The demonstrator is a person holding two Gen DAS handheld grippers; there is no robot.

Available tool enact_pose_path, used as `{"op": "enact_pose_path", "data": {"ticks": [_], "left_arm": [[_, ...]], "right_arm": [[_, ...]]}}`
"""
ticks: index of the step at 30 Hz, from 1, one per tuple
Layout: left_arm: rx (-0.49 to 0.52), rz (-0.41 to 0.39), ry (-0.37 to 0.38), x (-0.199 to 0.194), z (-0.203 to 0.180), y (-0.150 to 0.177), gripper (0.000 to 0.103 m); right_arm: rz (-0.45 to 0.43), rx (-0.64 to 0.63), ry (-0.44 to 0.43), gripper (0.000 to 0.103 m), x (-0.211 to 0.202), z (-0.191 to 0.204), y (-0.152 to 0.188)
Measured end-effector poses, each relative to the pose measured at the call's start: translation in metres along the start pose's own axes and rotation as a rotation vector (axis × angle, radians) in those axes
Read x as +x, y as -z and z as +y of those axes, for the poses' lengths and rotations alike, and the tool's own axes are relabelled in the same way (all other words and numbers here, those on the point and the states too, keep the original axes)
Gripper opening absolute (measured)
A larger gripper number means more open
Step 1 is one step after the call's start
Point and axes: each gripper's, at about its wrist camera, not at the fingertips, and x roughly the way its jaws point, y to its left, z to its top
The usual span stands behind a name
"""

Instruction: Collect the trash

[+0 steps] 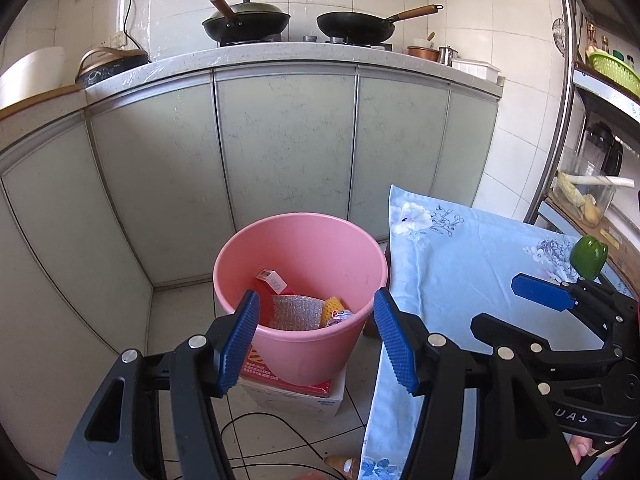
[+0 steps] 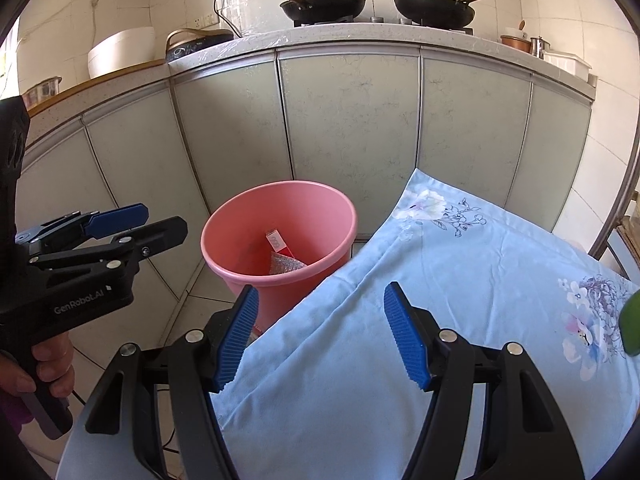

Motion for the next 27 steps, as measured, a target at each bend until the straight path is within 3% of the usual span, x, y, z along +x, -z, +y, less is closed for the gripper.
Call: {"op": "enact_pose_path", "data": {"ticks": [12,27], "left_arm": [[-0.134,-0.036,0.017,-0.007,-0.006,0.000,0.057],[-0.116,-0.048,0.018,-0.024,-0.028,0.006,0.056]], "right_arm": [[-0.027,0.034,0.021,0.066,-0.009,-0.006,0.000],[-0.051,0.054,0.024,0.066,-0.028,-0.011,0.004]]}}
